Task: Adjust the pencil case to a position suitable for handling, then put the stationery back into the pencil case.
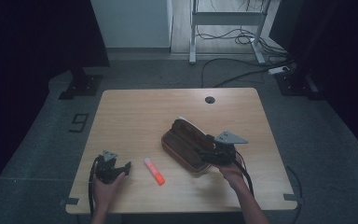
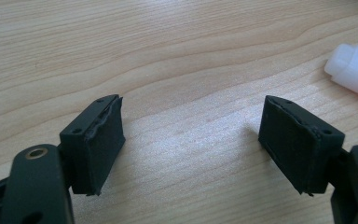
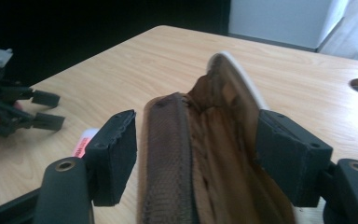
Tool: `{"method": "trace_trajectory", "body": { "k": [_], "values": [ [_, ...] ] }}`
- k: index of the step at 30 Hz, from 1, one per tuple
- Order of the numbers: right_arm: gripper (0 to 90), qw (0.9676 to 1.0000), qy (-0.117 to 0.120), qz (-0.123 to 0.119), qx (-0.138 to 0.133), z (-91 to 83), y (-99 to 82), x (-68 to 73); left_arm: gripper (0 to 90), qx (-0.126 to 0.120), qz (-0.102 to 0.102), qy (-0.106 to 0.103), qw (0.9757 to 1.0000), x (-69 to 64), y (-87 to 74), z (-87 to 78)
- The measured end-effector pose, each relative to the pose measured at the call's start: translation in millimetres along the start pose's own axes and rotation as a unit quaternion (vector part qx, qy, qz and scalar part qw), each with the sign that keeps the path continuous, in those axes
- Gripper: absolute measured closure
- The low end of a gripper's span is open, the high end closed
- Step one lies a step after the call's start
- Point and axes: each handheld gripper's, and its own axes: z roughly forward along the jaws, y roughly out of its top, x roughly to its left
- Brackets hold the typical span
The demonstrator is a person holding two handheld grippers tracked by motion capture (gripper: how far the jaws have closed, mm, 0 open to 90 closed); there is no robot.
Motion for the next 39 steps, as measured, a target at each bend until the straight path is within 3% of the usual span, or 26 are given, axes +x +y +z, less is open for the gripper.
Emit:
{"method": "trace_trajectory", "body": {
  "k": [15, 39],
  "values": [
    [33.2, 0.9979, 0.054, -0.026, 0.026, 21.7, -9.8, 29.8, 21.8, 0.0, 0.0, 0.0, 1.0, 0.0, 0.0, 0.0],
    [34.9, 0.9947, 0.082, -0.03, 0.054, 46.2, -25.8, 60.9, 21.8, 0.0, 0.0, 0.0, 1.0, 0.0, 0.0, 0.0]
  ]
}}
